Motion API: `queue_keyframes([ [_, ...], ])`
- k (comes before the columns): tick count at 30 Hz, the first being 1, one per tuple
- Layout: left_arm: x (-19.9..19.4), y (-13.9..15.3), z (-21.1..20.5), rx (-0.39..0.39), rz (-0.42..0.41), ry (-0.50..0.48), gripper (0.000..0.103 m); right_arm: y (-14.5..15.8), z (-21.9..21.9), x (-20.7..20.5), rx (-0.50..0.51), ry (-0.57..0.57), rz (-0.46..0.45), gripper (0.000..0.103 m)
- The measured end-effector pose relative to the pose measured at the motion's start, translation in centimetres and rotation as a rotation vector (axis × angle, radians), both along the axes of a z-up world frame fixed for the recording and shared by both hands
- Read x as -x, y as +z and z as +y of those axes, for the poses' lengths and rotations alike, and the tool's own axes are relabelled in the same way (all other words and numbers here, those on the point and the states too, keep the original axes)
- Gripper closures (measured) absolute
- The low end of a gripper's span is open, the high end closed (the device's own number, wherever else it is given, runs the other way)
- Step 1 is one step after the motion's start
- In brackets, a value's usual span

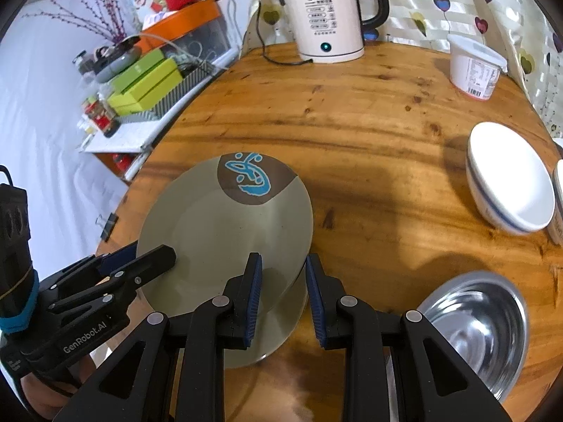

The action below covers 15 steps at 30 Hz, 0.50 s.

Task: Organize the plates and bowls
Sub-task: 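Carry the held plate over the plate stack and lower it on top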

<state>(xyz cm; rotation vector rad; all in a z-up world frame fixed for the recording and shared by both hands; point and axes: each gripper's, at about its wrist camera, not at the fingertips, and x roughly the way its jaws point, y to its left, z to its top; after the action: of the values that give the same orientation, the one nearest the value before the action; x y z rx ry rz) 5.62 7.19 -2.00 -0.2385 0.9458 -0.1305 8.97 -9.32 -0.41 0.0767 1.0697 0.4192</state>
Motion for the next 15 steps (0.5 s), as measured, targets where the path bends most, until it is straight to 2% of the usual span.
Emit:
queue_keyframes([
  [15,2.0,-0.6,-0.2,-0.022,0.004,0.011,0.065,-0.8,0.1,1.6,-0.002,0.028,0.015,0.078],
])
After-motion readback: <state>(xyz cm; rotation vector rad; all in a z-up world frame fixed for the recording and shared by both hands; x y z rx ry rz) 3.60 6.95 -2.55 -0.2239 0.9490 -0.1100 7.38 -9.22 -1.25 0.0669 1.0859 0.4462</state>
